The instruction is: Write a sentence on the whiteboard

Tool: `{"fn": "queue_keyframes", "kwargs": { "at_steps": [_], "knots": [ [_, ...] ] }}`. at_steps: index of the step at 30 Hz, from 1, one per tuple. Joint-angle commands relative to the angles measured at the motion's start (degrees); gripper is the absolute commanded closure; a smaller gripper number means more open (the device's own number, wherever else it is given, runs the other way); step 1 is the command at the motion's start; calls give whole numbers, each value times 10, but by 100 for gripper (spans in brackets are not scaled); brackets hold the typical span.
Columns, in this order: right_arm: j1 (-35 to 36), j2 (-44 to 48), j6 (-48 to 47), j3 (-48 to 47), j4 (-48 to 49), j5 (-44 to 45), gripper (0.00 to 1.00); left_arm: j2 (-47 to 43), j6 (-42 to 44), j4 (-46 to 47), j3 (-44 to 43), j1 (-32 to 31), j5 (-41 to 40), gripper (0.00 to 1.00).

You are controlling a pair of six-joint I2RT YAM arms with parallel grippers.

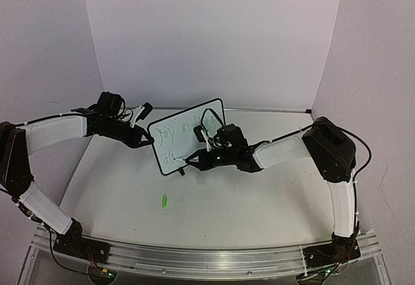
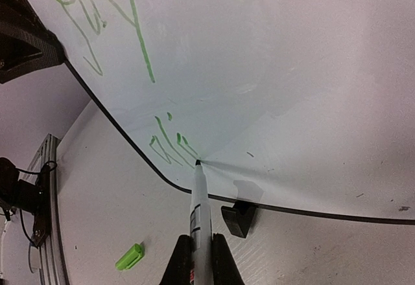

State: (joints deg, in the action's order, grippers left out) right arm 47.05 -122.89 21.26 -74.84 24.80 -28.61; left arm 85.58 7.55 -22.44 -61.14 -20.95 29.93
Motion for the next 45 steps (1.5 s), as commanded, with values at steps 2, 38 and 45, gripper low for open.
{"fn": "queue_keyframes", "kwargs": {
  "at_steps": [2, 38, 45],
  "knots": [
    [-3, -8, 4, 5, 11, 22, 100, 5, 3, 1, -23, 0, -8, 100],
    [-5, 30, -3, -7, 24, 13, 100, 5, 3, 1, -23, 0, -8, 100],
    [-9, 23, 0, -10, 24, 17, 100, 5, 3, 1, -24, 0, -8, 100]
  ]
}}
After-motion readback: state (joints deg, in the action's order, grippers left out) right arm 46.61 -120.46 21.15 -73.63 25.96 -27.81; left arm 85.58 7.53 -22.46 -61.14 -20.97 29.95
